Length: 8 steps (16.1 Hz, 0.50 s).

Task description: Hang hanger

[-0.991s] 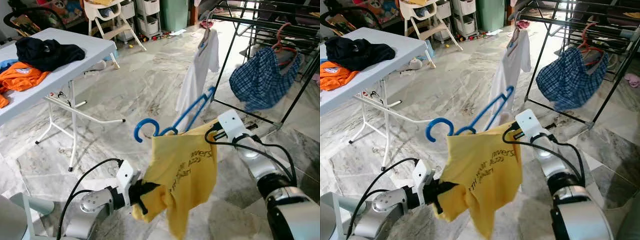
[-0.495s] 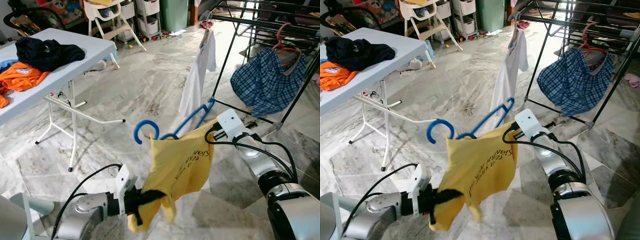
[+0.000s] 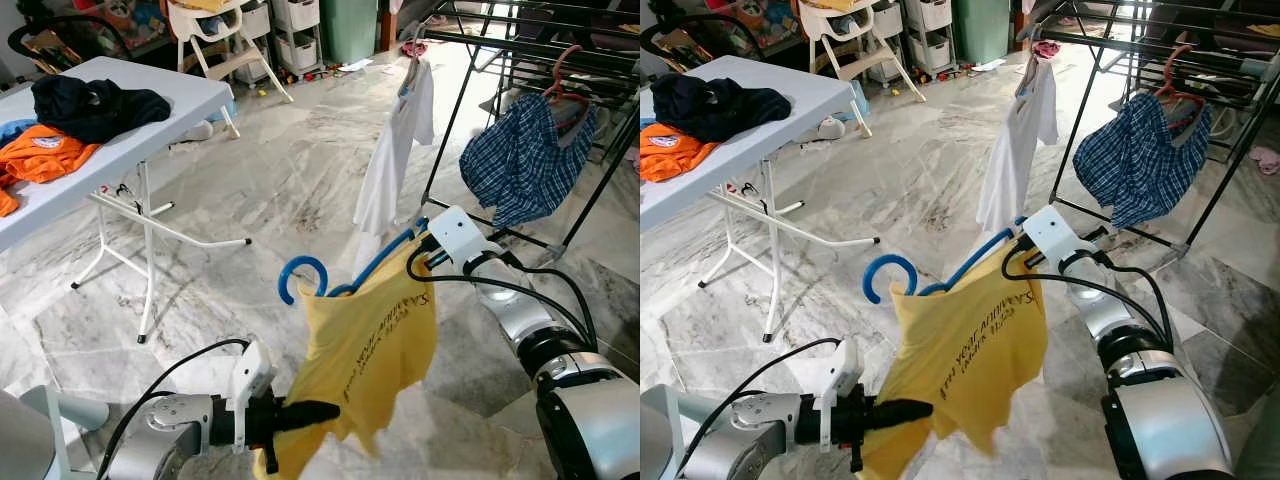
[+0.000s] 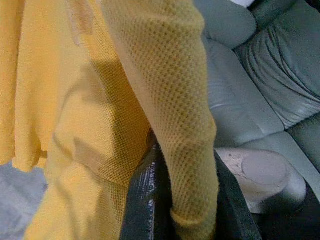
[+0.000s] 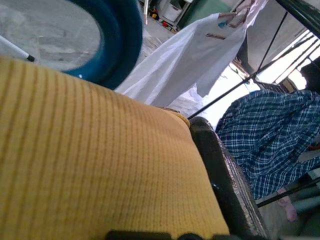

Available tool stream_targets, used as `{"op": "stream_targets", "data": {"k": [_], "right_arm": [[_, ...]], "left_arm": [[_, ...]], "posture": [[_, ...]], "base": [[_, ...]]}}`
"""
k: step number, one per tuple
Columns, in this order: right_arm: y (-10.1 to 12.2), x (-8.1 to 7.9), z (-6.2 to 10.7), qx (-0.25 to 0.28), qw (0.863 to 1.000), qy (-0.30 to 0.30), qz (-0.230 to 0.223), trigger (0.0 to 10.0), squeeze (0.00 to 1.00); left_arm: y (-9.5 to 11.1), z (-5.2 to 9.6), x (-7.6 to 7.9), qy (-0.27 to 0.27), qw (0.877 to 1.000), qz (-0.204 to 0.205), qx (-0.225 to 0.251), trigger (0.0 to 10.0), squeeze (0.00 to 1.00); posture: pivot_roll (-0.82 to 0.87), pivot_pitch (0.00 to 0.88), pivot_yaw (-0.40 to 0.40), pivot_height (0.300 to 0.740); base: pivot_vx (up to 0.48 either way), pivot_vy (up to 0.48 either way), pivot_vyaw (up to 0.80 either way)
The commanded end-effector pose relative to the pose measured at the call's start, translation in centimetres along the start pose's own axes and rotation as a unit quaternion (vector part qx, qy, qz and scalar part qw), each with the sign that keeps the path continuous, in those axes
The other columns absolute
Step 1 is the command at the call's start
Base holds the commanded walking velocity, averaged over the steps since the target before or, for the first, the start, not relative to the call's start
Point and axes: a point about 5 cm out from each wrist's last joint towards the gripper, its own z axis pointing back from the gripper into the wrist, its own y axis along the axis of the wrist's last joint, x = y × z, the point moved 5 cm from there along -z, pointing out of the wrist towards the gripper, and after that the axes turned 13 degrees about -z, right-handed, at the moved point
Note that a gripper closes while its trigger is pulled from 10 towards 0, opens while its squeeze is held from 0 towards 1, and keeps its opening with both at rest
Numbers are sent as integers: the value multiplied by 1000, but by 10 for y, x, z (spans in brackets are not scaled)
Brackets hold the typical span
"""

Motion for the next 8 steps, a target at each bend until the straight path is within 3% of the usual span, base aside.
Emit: {"op": "stream_targets", "data": {"k": [1, 8], "right_arm": [[21, 32, -3, 23, 999, -47, 9, 10000, 0], [52, 44, -7, 75, 995, -61, 28, 10000, 0]], "left_arm": [[-21, 14, 9, -26, 999, 11, -42, 0, 0], [-44, 25, 17, -61, 993, 21, -96, 0, 0]], "posture": [[-129, 43, 117, 740], [-132, 39, 120, 740]], "base": [[0, 0, 0], [0, 0, 0]]}}
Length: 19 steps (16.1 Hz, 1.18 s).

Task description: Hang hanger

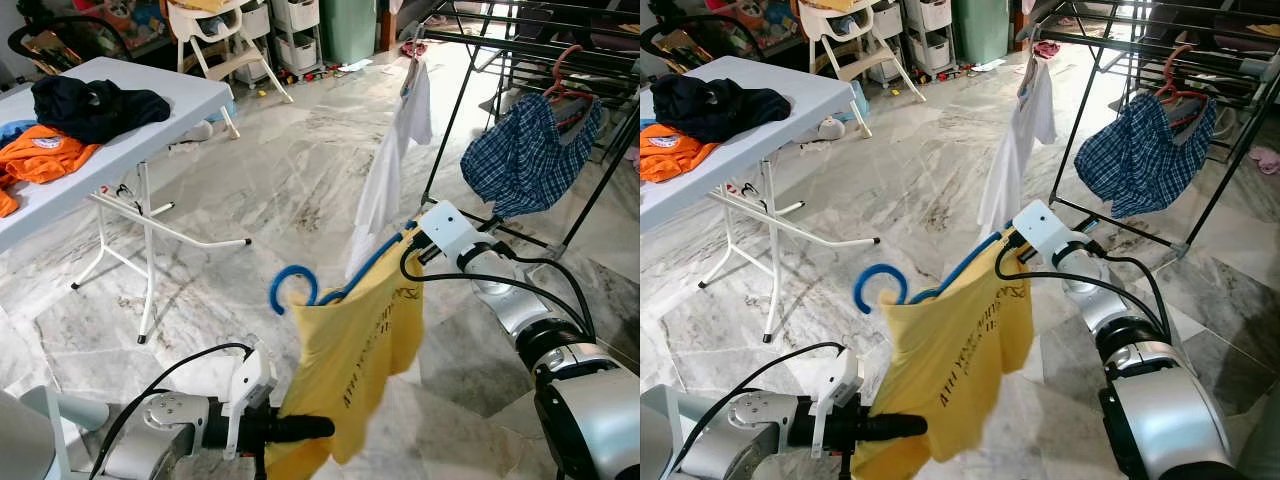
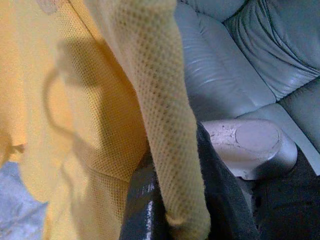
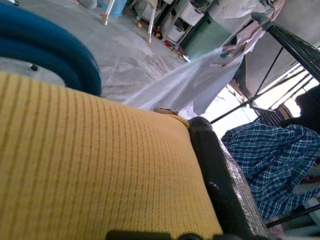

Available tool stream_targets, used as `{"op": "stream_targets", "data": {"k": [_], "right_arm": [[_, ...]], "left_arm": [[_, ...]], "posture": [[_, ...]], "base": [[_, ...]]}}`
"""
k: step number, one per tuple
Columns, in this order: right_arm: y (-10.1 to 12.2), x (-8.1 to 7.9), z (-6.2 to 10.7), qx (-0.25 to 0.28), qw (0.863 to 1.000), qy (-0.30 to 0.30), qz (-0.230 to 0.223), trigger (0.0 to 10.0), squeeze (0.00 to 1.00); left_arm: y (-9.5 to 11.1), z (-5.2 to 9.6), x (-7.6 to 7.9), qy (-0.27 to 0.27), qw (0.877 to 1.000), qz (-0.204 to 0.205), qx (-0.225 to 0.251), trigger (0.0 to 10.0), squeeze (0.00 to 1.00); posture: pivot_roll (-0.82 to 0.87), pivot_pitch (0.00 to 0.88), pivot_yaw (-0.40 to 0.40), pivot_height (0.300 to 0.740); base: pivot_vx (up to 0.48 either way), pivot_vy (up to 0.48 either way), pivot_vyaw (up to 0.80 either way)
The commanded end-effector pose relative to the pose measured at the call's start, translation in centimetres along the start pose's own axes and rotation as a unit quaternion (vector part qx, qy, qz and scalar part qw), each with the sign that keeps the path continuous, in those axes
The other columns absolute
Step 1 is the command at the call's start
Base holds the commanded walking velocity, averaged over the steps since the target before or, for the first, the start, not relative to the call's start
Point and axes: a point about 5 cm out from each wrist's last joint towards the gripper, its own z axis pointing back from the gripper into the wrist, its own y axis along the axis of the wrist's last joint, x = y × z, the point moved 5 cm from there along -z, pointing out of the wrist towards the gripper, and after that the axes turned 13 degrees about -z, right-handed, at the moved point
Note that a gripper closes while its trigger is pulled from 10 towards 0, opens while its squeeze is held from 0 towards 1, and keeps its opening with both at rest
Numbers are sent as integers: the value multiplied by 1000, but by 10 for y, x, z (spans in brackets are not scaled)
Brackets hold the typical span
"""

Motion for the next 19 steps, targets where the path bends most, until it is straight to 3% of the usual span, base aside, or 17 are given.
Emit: {"op": "stream_targets", "data": {"k": [1, 7, 10, 15, 19], "right_arm": [[41, 50, -5, 58, 995, -76, 3, 10000, 0], [87, 34, -11, 142, 989, -26, 27, 10000, 0], [123, 31, -8, 208, 978, -7, 26, 10000, 0], [143, 14, 0, 253, 966, 37, 36, 10000, 0], [143, 14, 0, 253, 966, 37, 36, 10000, 0]], "left_arm": [[-32, 14, 16, -31, 997, 34, -61, 0, 0], [-40, 17, 21, -51, 994, 30, -91, 0, 0], [-45, 20, 20, -44, 993, 28, -109, 0, 0], [-50, 20, 14, -25, 992, 28, -119, 0, 0], [-50, 20, 14, -25, 992, 28, -119, 0, 0]], "posture": [[-135, 38, 120, 740], [-143, 40, 126, 740], [-144, 39, 125, 740], [-149, 39, 129, 740], [-149, 39, 129, 740]], "base": [[0, 0, 0], [0, 0, 0], [0, 0, 0], [0, 0, 0], [0, 0, 0]]}}
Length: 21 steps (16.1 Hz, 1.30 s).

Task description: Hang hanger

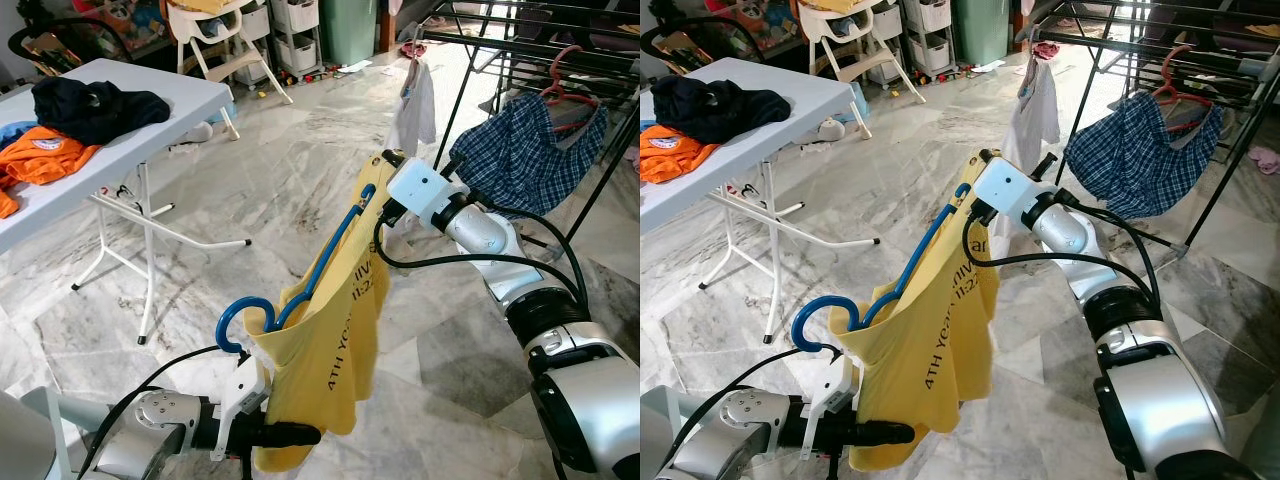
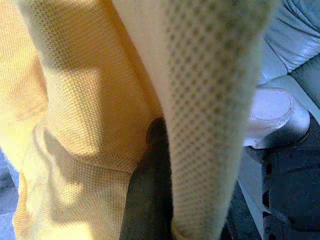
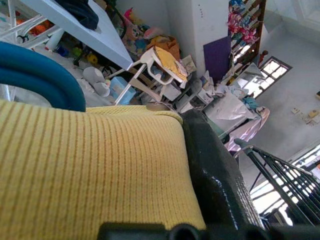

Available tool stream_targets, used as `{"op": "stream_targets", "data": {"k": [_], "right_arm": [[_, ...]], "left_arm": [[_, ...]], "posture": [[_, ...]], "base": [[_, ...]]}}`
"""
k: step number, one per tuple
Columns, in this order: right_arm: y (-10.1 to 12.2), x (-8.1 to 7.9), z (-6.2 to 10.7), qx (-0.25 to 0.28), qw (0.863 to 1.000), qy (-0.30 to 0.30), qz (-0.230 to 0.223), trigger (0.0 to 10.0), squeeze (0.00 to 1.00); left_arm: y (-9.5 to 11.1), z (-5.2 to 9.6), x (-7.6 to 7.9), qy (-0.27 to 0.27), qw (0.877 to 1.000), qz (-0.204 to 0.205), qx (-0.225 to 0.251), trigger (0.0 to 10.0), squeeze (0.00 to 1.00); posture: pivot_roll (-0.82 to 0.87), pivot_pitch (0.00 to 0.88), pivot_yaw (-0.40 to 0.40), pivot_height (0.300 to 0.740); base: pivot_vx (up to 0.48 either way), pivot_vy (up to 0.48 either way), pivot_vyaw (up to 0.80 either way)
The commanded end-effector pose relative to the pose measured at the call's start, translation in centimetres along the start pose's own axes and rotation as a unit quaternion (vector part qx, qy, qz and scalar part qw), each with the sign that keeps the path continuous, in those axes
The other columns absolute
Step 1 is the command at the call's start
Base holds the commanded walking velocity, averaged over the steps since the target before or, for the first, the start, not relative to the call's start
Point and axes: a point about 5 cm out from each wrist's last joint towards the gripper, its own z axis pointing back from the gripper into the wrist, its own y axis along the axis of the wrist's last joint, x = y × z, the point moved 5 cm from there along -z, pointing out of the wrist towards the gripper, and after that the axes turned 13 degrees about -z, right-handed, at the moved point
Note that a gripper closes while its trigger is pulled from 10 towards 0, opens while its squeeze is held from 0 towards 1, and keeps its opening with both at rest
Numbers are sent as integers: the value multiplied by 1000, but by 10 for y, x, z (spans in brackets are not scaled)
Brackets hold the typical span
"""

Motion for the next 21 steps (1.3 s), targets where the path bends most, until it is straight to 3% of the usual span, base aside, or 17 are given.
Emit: {"op": "stream_targets", "data": {"k": [1, 12, 13, 14, 15, 16, 17, 18, 19, 20, 21], "right_arm": [[34, 33, -4, 59, 997, -58, 1, 10000, 0], [37, 31, -3, 62, 997, -51, 5, 10000, 0], [-3, 15, 10, -6, 999, -44, 24, 10000, 0], [-15, 10, 15, -27, 998, -42, 30, 10000, 0], [-39, 1, 27, -63, 997, -53, -1, 10000, 0], [-44, -2, 30, -70, 996, -55, -7, 10000, 0], [-52, -6, 34, -80, 995, -56, -13, 10000, 0], [-55, -9, 37, -86, 995, -57, -15, 10000, 0], [-58, -10, 39, -91, 994, -59, -16, 10000, 0], [-63, -9, 42, -100, 992, -68, -25, 10000, 0], [-64, -8, 43, -104, 992, -73, -24, 10000, 0]], "left_arm": [[-37, 6, 18, -21, 996, 47, -67, 0, 0], [-38, 5, 17, -20, 996, 47, -69, 0, 0], [-32, 11, -50, 198, 977, -6, -74, 0, 0], [-27, 15, -68, 262, 962, -20, -72, 0, 0], [-7, 19, -86, 323, 945, -38, -34, 0, 0], [-1, 20, -88, 334, 941, -45, -23, 0, 0], [5, 21, -94, 355, 934, -39, -10, 1333, 0], [9, 21, -99, 372, 928, -33, 2, 4118, 0], [15, 20, -104, 387, 921, -41, 12, 4706, 0], [23, 18, -110, 404, 913, -52, 18, 6980, 0], [26, 16, -111, 406, 912, -57, 20, 6863, 0]], "posture": [[-149, 39, 129, 740], [-150, 39, 130, 740], [-142, 39, 135, 740], [-142, 40, 135, 740], [-138, 37, 136, 740], [-137, 37, 138, 740], [-136, 36, 139, 740], [-135, 36, 141, 740], [-136, 35, 142, 740], [-135, 33, 144, 740], [-133, 32, 144, 740]], "base": [[0, 0, 0], [0, 0, 0], [0, 0, 0], [0, 0, 0], [0, 0, 0], [0, 0, 0], [0, 0, 0], [0, 0, 0], [0, 0, 0], [0, 0, 0], [0, 0, 0]]}}
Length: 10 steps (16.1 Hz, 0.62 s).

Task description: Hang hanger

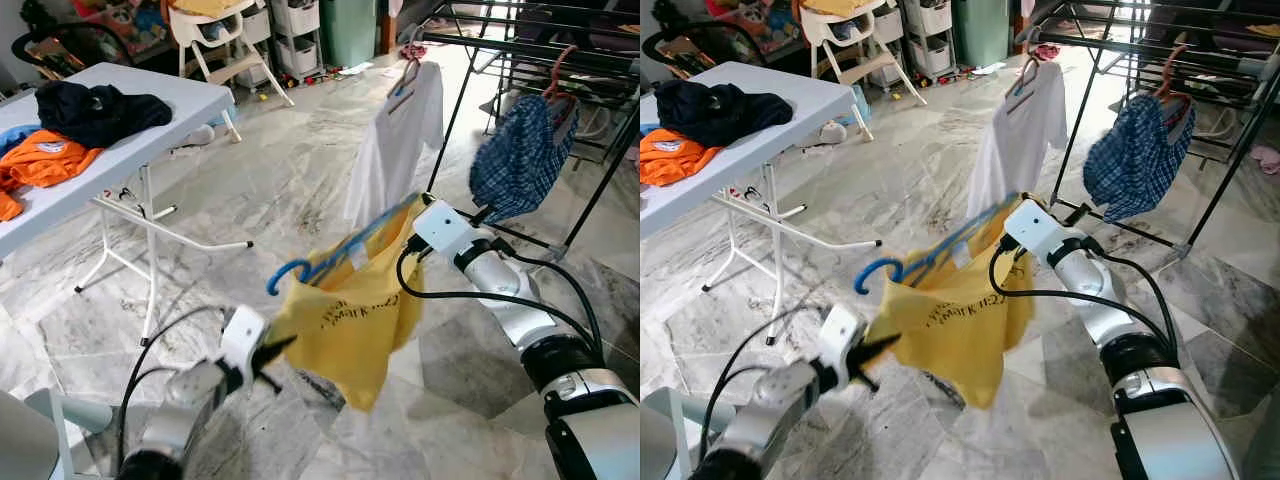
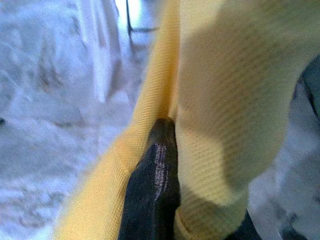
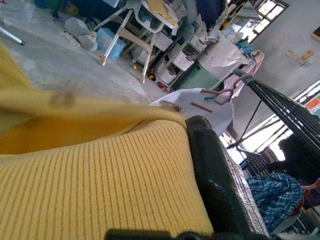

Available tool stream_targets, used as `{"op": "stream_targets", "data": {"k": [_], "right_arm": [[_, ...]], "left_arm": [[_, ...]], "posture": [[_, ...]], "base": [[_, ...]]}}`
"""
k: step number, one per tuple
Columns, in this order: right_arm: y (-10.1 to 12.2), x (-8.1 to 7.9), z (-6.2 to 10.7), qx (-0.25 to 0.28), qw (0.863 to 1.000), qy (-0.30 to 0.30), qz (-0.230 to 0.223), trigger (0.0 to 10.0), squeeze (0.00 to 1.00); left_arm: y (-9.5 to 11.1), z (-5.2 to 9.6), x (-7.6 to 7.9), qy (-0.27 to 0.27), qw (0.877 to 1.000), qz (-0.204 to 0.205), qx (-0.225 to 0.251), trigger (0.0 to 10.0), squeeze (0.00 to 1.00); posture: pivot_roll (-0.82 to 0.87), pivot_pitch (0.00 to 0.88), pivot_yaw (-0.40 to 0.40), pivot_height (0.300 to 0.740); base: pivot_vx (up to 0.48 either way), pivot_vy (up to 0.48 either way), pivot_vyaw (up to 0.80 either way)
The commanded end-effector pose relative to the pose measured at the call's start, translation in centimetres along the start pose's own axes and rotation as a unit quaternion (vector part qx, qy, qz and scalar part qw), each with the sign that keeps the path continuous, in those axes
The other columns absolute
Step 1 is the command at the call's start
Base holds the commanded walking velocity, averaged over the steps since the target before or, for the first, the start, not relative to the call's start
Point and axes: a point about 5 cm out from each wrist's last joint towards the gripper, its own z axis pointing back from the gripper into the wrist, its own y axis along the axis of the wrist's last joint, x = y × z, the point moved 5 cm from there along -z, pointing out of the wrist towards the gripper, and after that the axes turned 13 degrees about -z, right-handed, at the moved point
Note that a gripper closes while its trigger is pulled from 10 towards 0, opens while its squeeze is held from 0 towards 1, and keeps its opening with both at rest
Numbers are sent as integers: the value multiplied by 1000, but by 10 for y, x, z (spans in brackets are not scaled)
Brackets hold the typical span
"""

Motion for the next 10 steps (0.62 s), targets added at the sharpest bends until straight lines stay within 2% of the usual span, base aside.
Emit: {"op": "stream_targets", "data": {"k": [1, 2, 4, 5, 7, 8, 10], "right_arm": [[-6, -3, 1, -12, 1000, -8, -2, 10000, 0], [-18, -8, 4, -34, 999, -6, -5, 10000, 0], [-36, -15, 11, -67, 998, -4, -19, 10000, 0], [-49, -23, 17, -89, 996, 1, -28, 10000, 0], [-70, -38, 29, -129, 990, 13, -46, 10000, 0], [-92, -54, 42, -180, 981, 34, -58, 10000, 0], [-103, -59, 49, -202, 975, 29, -90, 10000, 0]], "left_arm": [[6, 2, -14, 34, 999, -24, 6, 8902, 0], [14, 1, -17, 49, 998, -25, 22, 9569, 0], [23, -1, -21, 68, 997, -14, 41, 9451, 0], [27, -2, -20, 73, 996, -9, 52, 9804, 0], [32, -3, -16, 72, 995, -12, 61, 9647, 0], [34, -4, -14, 72, 995, -11, 67, 9686, 0], [37, -3, -13, 71, 995, -10, 74, 9529, 0]], "posture": [[-130, 29, 139, 740], [-128, 27, 136, 740], [-122, 23, 132, 740], [-117, 20, 129, 740], [-110, 17, 127, 740], [-110, 18, 128, 740], [-109, 19, 131, 740]], "base": [[0, 0, 0], [0, 0, 0], [0, 0, 0], [0, 0, 0], [0, 0, 0], [0, 0, 0], [0, 0, 0]]}}
